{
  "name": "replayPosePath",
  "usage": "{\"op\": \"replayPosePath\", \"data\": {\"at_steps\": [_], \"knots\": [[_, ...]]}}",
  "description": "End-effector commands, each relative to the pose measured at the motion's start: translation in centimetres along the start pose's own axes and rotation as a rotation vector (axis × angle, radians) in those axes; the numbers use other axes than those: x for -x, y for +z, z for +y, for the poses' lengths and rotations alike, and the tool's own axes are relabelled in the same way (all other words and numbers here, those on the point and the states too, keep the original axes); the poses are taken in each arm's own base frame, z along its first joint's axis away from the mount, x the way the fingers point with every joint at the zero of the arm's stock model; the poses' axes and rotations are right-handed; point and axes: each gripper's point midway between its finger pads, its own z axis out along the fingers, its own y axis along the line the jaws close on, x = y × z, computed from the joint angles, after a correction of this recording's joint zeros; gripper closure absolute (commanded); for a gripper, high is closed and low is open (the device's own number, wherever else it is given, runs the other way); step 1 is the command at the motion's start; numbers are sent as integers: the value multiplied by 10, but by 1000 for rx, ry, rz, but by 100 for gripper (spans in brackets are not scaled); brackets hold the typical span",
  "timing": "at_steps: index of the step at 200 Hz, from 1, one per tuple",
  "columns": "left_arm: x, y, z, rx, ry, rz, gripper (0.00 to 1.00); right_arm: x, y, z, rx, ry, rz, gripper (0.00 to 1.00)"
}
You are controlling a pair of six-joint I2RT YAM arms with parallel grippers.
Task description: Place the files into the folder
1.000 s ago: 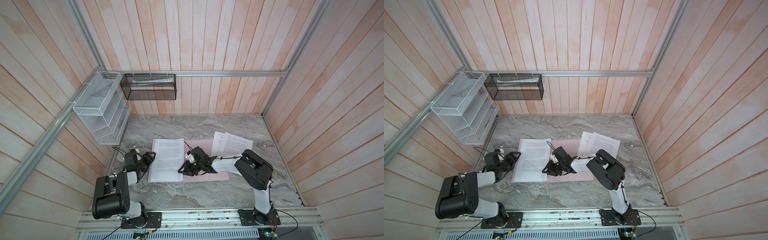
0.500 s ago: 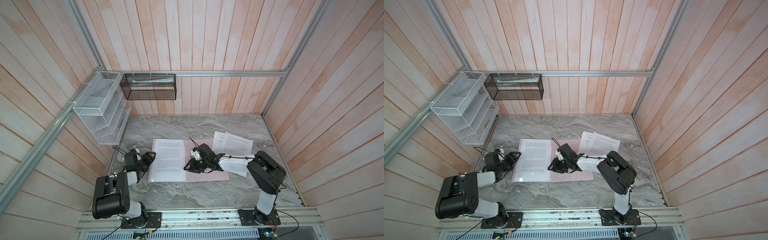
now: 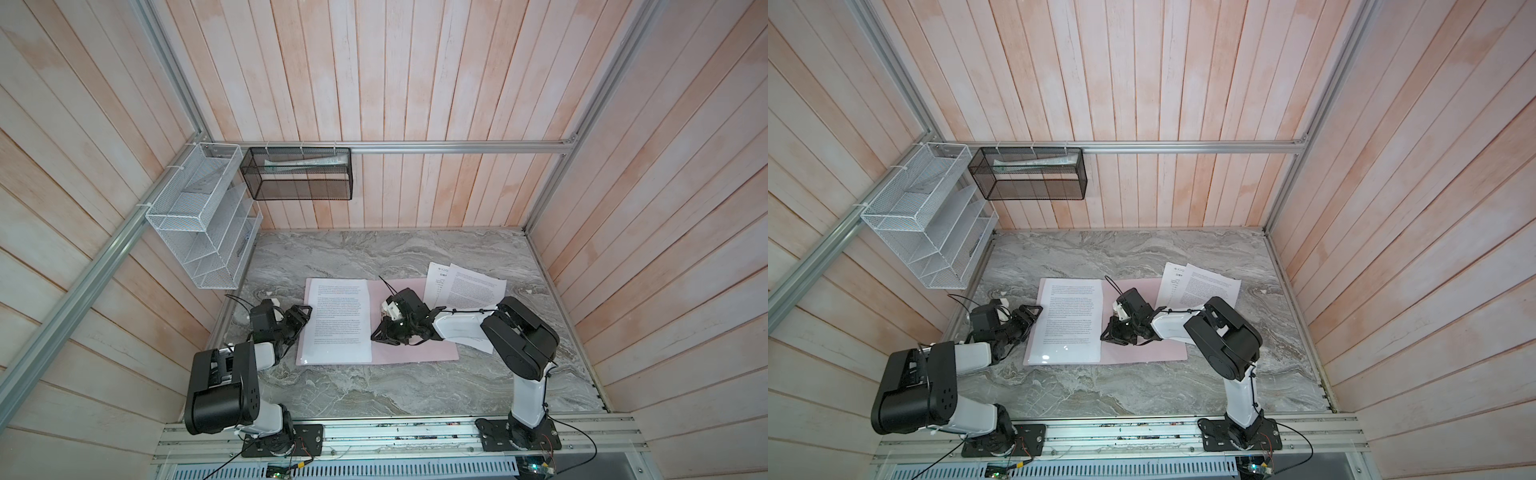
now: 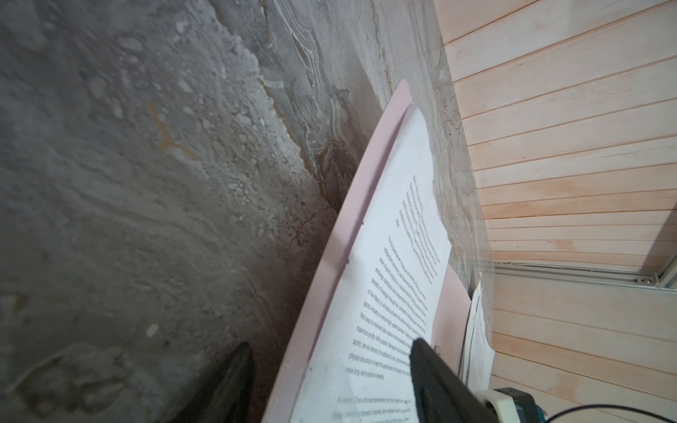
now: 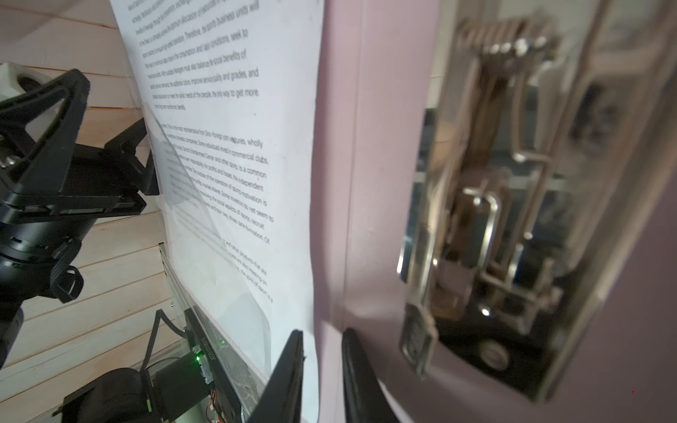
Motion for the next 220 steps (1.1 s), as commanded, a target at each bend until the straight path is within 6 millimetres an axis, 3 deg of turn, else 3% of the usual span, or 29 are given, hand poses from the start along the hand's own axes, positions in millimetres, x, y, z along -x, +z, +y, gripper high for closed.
{"op": "replayPosePath", "data": {"at_steps": [1,25,101,220], "knots": [[-1,3,-4,-22,18,13,31,5,7,-4,2,10,-3,78],[0,3,-6,-26,20,13,31,6,10,-2,17,13,4,79],[1,3,-7,-30,20,10,31,-3,23,11,59,13,47,100],[0,1,-7,-32,7,2,31,-13,20,28,94,41,65,100]]}}
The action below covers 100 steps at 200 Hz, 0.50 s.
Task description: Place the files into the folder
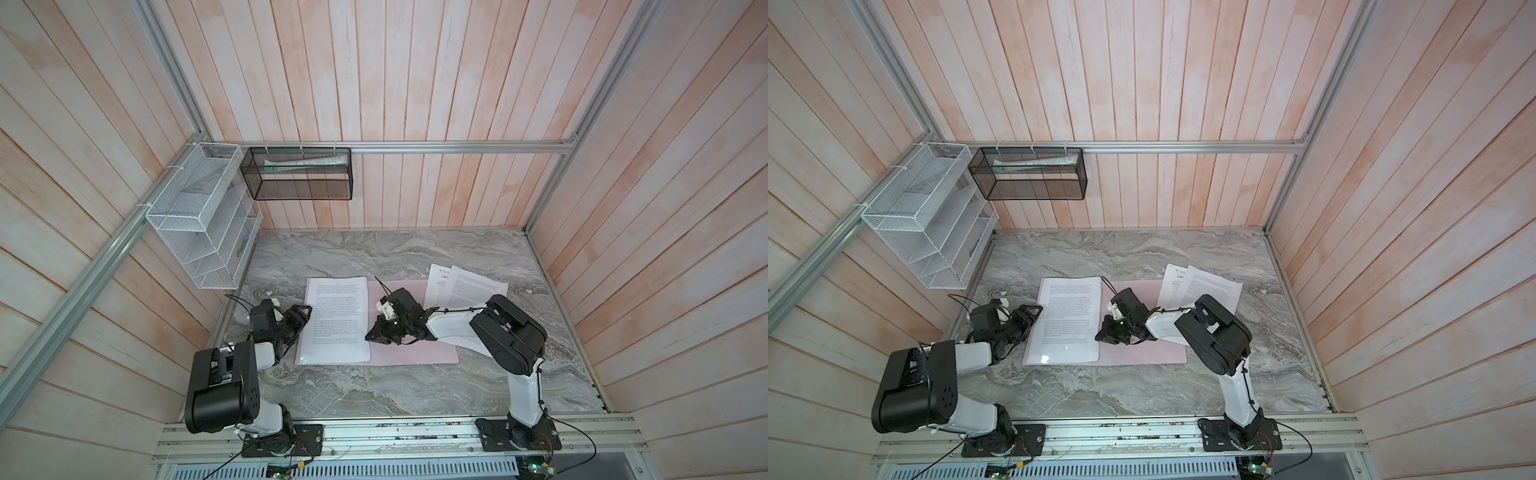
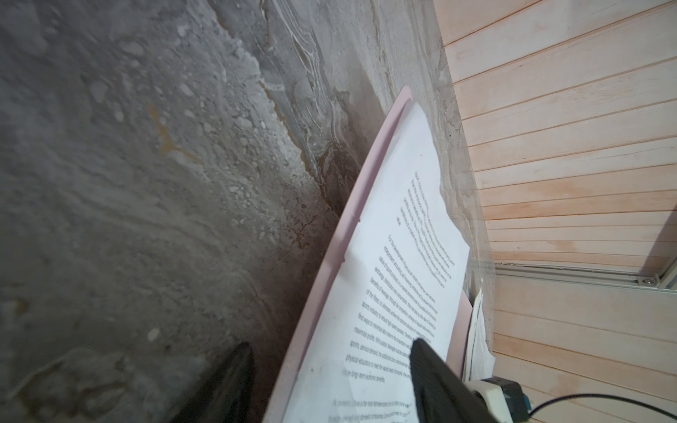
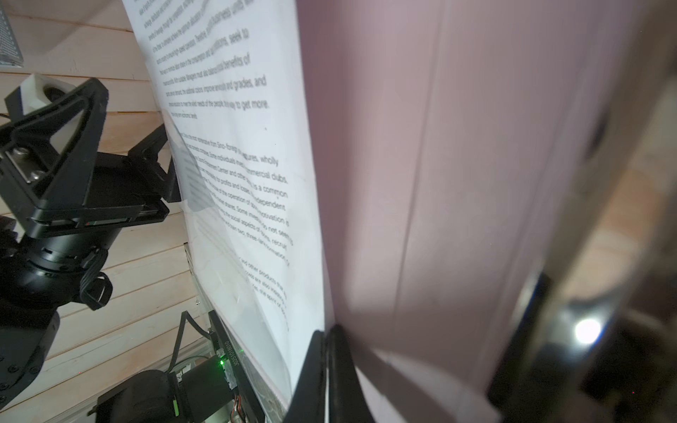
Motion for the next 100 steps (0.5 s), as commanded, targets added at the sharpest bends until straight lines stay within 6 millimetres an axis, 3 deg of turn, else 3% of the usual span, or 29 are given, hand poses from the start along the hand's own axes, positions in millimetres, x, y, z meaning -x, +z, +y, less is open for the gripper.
{"op": "replayPosePath", "data": {"at_steps": [1,100], "knots": [[-1,0,-7,-30,5,4,31,-12,3,12,25,1,30,100],[1,-9,-9,-13,13,-25,31,-20,-18,13,3,6,-1,100]]}}
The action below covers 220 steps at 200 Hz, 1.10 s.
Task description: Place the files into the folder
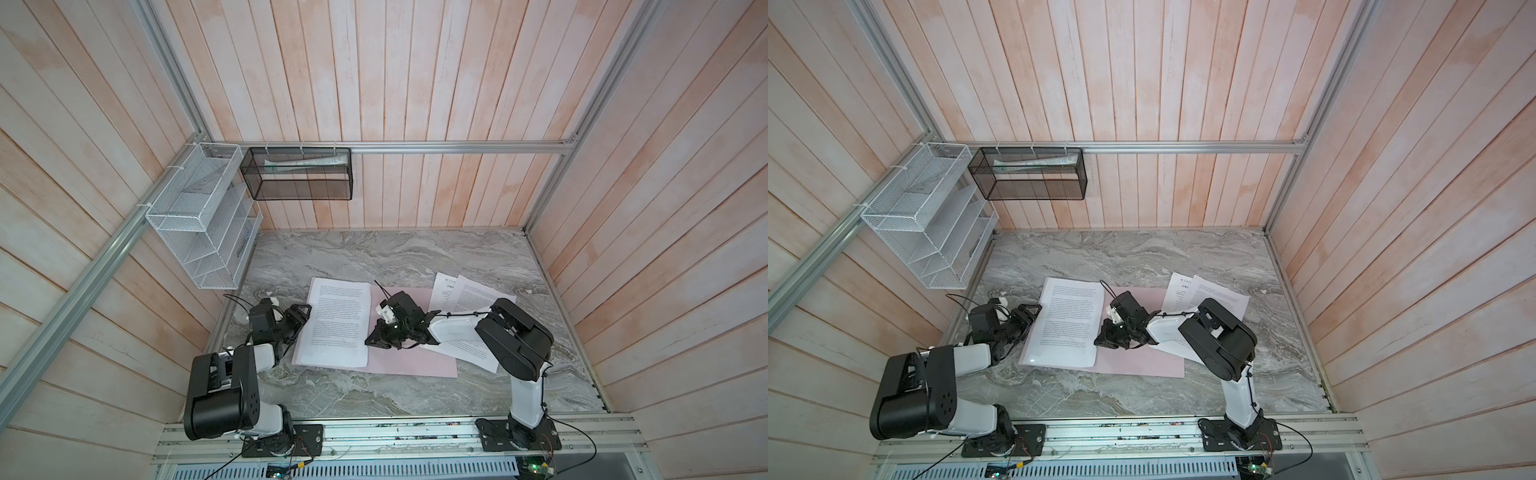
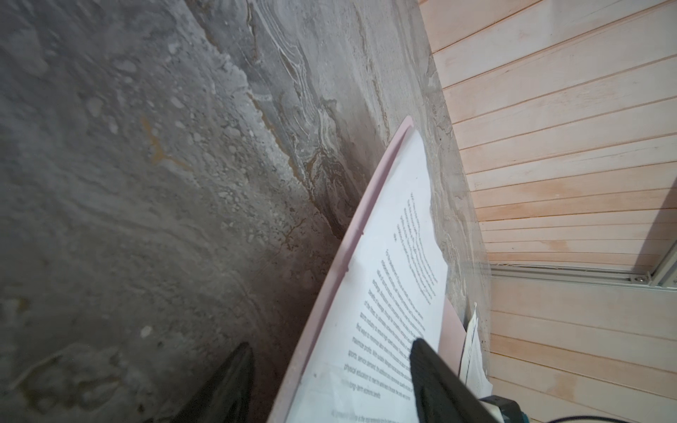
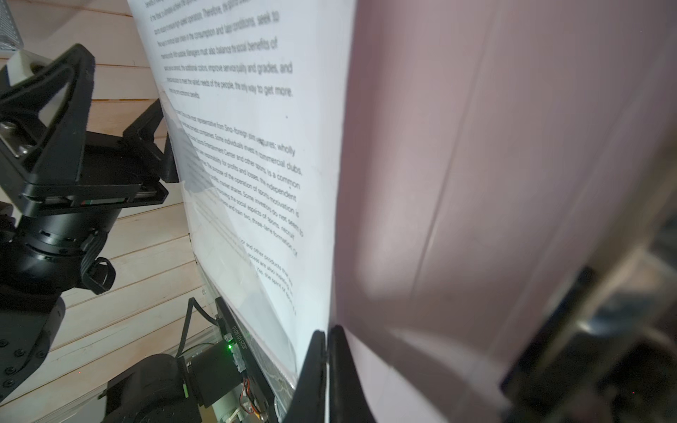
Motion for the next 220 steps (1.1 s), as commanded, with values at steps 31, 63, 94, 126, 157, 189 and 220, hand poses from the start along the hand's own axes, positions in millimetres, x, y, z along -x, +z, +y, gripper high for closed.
{"op": "replayPosePath", "data": {"at_steps": [31,63,94,126,157,189,220], "knots": [[-4,-4,-1,3,-4,-3,31,-6,-13,6,6,-9,-8,100],[-4,-5,-1,1,-6,-5,31,-12,-10,1,6,0,9,100],[-4,-6,-4,-7,-6,-7,31,-15,-5,-2,8,5,27,100],[-5,-7,-10,-30,-3,0,31,-14,0,-2,13,-4,39,100],[-12,-14,-22,-88,24,26,31,-5,-8,3,-8,-90,7,90],[-21,-28,-31,-131,81,25,34,-2,-5,2,4,-120,49,86],[-25,-40,-39,-157,124,7,41,-3,-5,-2,16,-111,55,86]]}}
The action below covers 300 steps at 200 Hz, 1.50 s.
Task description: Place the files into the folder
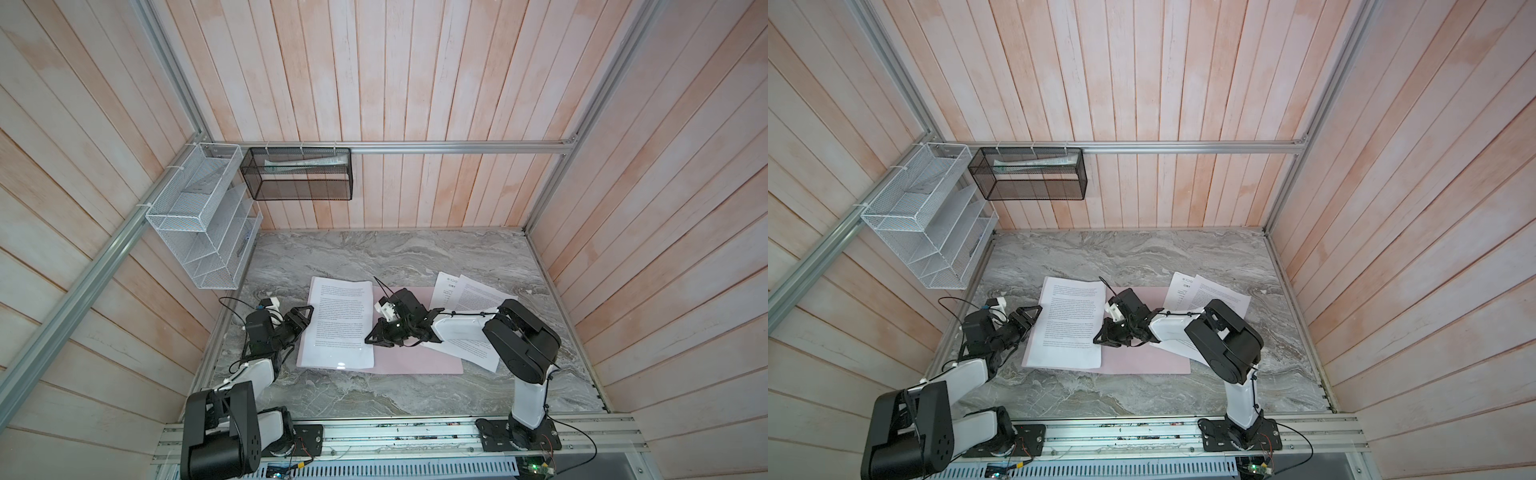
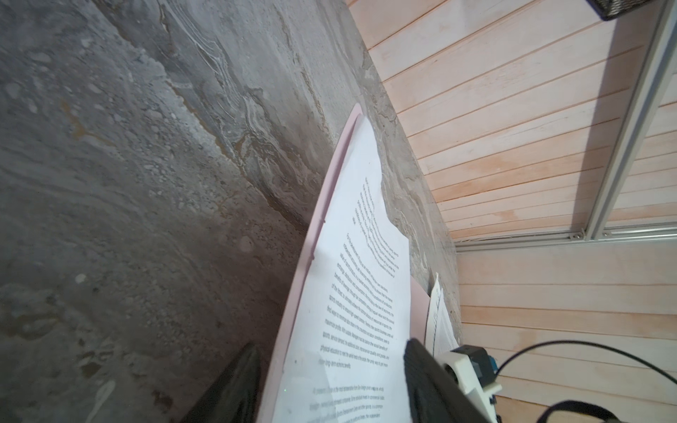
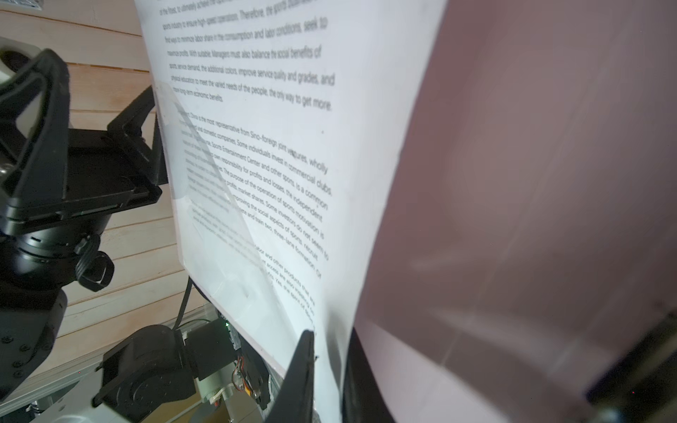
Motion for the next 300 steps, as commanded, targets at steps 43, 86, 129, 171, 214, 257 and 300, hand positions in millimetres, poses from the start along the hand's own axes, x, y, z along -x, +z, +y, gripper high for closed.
{"op": "replayPosePath", "data": {"at_steps": [43,86,129,171,214,257,300], "knots": [[-11,-11,-5,1,70,30,49,0,0,-10,14,-10,28,86],[-17,-9,-6,-30,90,48,59,-1,4,-11,35,2,36,87],[-15,-8,-19,-99,86,55,66,-4,6,-16,50,23,44,87],[-10,-7,-28,-124,88,55,91,-3,1,-22,56,40,37,87],[-10,-8,-26,-101,96,55,100,3,-9,-27,9,-4,12,62],[-7,-10,-28,-102,103,46,100,12,-12,-37,-26,-16,-12,63],[-7,-11,-35,-127,116,46,52,13,-1,-43,-18,1,11,75]]}}
